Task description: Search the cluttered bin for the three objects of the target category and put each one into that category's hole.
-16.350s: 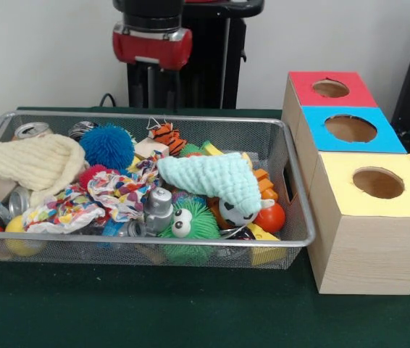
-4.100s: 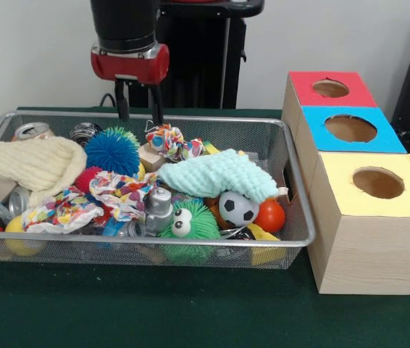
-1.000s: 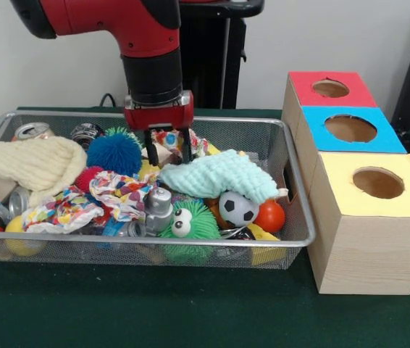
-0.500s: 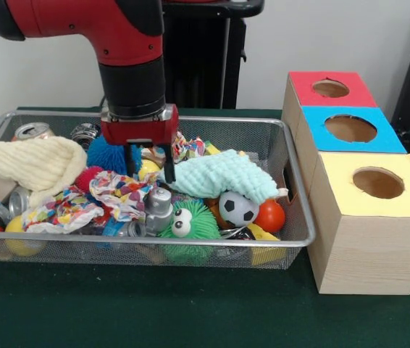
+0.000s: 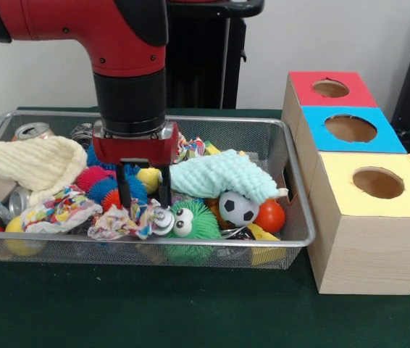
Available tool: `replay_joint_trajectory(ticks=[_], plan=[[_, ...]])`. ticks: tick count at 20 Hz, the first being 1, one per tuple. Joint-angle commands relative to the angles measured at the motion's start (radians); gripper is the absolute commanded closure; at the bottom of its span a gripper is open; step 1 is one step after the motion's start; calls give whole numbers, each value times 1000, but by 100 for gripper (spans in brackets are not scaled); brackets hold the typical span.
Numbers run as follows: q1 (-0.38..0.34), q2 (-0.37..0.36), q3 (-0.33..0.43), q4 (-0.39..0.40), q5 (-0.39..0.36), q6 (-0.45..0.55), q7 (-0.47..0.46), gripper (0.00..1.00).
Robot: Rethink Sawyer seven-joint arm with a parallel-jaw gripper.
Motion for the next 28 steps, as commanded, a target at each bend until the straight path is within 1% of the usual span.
replay_joint_trajectory(ticks=[1,3,6,10,14,16,19,22,24,25,27,28], plan=[[39,46,8,-158,-34,117,-201,0],[40,47,8,-158,-37,115,-209,0],[41,41,1,-139,-52,83,-208,0],[33,25,9,-119,-43,81,-225,0],[19,-3,24,-108,-11,128,-252,0],[11,-8,29,-101,-3,134,-259,0],[0,-18,34,-77,-3,123,-264,0],[2,-22,31,-75,-10,121,-266,0],[1,-23,27,-64,-22,102,-261,0],[-8,-26,27,-49,-19,86,-248,0],[-10,-29,26,-43,-21,79,-241,0],[-10,-30,26,-40,-22,76,-238,100]])
